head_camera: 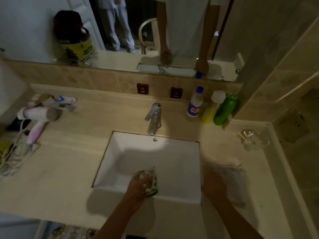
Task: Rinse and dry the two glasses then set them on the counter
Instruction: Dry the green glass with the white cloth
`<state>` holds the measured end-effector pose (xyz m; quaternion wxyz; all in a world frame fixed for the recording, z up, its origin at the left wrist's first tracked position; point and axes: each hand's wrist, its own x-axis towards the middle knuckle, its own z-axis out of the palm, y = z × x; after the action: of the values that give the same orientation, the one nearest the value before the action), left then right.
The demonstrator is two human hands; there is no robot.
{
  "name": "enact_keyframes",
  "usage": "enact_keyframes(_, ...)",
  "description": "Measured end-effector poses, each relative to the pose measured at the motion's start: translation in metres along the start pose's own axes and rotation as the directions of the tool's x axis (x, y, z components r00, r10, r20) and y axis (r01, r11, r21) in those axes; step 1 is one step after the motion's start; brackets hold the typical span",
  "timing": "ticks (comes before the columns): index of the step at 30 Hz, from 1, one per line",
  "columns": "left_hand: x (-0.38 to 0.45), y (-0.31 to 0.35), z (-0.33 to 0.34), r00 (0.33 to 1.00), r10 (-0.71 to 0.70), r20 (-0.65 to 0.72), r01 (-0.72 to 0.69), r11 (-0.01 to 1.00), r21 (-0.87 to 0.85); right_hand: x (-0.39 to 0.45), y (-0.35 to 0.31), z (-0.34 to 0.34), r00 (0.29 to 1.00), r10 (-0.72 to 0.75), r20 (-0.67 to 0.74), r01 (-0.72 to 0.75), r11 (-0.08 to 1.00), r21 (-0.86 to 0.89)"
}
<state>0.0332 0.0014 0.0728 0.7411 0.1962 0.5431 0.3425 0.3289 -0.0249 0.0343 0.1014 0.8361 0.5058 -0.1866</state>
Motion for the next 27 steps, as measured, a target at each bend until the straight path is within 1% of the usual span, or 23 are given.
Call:
enact_keyframes(2, -0.005, 0.003, -0.001, 0.999, 0.012, -0.031, -0.011, 0.999, 0.036, 0.0, 0.001, -0.001, 1.0, -0.013, 0.0, 0.013, 1.0, 0.015)
enact_keyframes(3, -0.007, 0.005, -0.002, 0.998, 0.008, -0.055, -0.006, 0.999, 0.035, 0.001, 0.003, -0.002, 1.0, -0.003, 0.017, 0.002, 0.998, 0.059)
enact_keyframes(4, -0.008, 0.007, -0.002, 0.997, -0.002, -0.081, 0.005, 1.0, 0.027, 0.004, 0.006, -0.002, 1.0, 0.015, -0.008, -0.013, 0.988, 0.153)
enact_keyframes(5, -0.009, 0.008, -0.003, 0.995, -0.016, -0.097, 0.018, 1.0, 0.017, 0.004, 0.008, -0.006, 0.998, 0.061, -0.029, -0.049, 0.952, 0.301)
enact_keyframes(6, -0.009, 0.009, -0.003, 0.995, -0.021, -0.102, 0.022, 1.0, 0.01, 0.004, 0.013, -0.011, 0.991, 0.109, -0.082, -0.056, 0.873, 0.485)
enact_keyframes(7, -0.012, 0.012, -0.001, 0.995, -0.024, -0.094, 0.025, 1.0, 0.01, 0.003, 0.017, -0.018, 0.974, 0.204, -0.094, -0.101, 0.773, 0.627)
enact_keyframes(8, -0.014, 0.015, -0.001, 0.997, -0.019, -0.077, 0.02, 1.0, 0.008, 0.002, 0.022, -0.028, 0.958, 0.279, -0.065, -0.152, 0.687, 0.71)
enact_keyframes(9, -0.017, 0.018, -0.001, 0.998, -0.025, -0.063, 0.025, 1.0, 0.006, -0.001, 0.027, -0.042, 0.944, 0.331, -0.013, -0.212, 0.635, 0.743)
enact_keyframes(10, -0.017, 0.02, -0.002, 0.998, -0.032, -0.047, 0.032, 0.999, -0.007, -0.001, 0.034, -0.052, 0.935, 0.354, 0.031, -0.246, 0.58, 0.777)
enact_keyframes(11, -0.017, 0.024, -0.001, 0.998, -0.044, -0.038, 0.043, 0.999, -0.022, -0.002, 0.041, -0.063, 0.924, 0.372, 0.089, -0.28, 0.499, 0.82)
enact_keyframes(12, -0.017, 0.026, 0.0, 0.998, -0.059, -0.017, 0.058, 0.997, -0.044, -0.003, 0.048, -0.074, 0.931, 0.342, 0.13, -0.274, 0.418, 0.866)
enact_keyframes(13, -0.019, 0.029, 0.003, 0.997, -0.073, 0.01, 0.073, 0.995, -0.064, -0.006, 0.052, -0.086, 0.936, 0.306, 0.172, -0.281, 0.361, 0.889)
enact_keyframes(15, -0.02, 0.034, 0.01, 0.992, -0.115, 0.055, 0.119, 0.99, -0.078, -0.02, 0.051, -0.104, 0.955, 0.231, 0.187, -0.25, 0.284, 0.926)
enact_keyframes(17, -0.022, 0.039, 0.021, 0.98, -0.175, 0.091, 0.182, 0.981, -0.074, -0.042, 0.034, -0.119, 0.967, 0.173, 0.187, -0.213, 0.143, 0.967)
enact_keyframes(18, -0.023, 0.041, 0.027, 0.973, -0.197, 0.124, 0.208, 0.975, -0.081, -0.054, 0.018, -0.126, 0.979, 0.112, 0.17, -0.183, 0.123, 0.975)
enact_keyframes(20, -0.024, 0.046, 0.036, 0.954, -0.228, 0.195, 0.254, 0.959, -0.124, -0.072, -0.016, -0.142, 0.995, -0.002, 0.103, -0.1, 0.203, 0.974)
enact_keyframes(21, -0.024, 0.049, 0.041, 0.947, -0.236, 0.219, 0.272, 0.95, -0.153, -0.078, -0.034, -0.145, 0.996, -0.042, 0.076, -0.066, 0.203, 0.977)
enact_keyframes(23, -0.025, 0.055, 0.047, 0.938, -0.231, 0.259, 0.286, 0.938, -0.198, -0.094, -0.076, -0.148, 0.993, -0.088, 0.075, -0.058, 0.188, 0.98)
enact_keyframes(24, -0.026, 0.059, 0.048, 0.935, -0.218, 0.278, 0.28, 0.938, -0.204, -0.104, -0.097, -0.15, 0.991, -0.11, 0.074, -0.05, 0.199, 0.979)
enact_keyframes(25, -0.027, 0.064, 0.05, 0.941, -0.21, 0.267, 0.265, 0.946, -0.189, -0.111, -0.117, -0.148, 0.988, -0.137, 0.071, -0.039, 0.222, 0.974)
enact_keyframes(27, -0.024, 0.069, 0.047, 0.962, -0.168, 0.214, 0.199, 0.971, -0.132, -0.125, -0.149, -0.141, 0.98, -0.189, 0.066, 0.004, 0.345, 0.938)
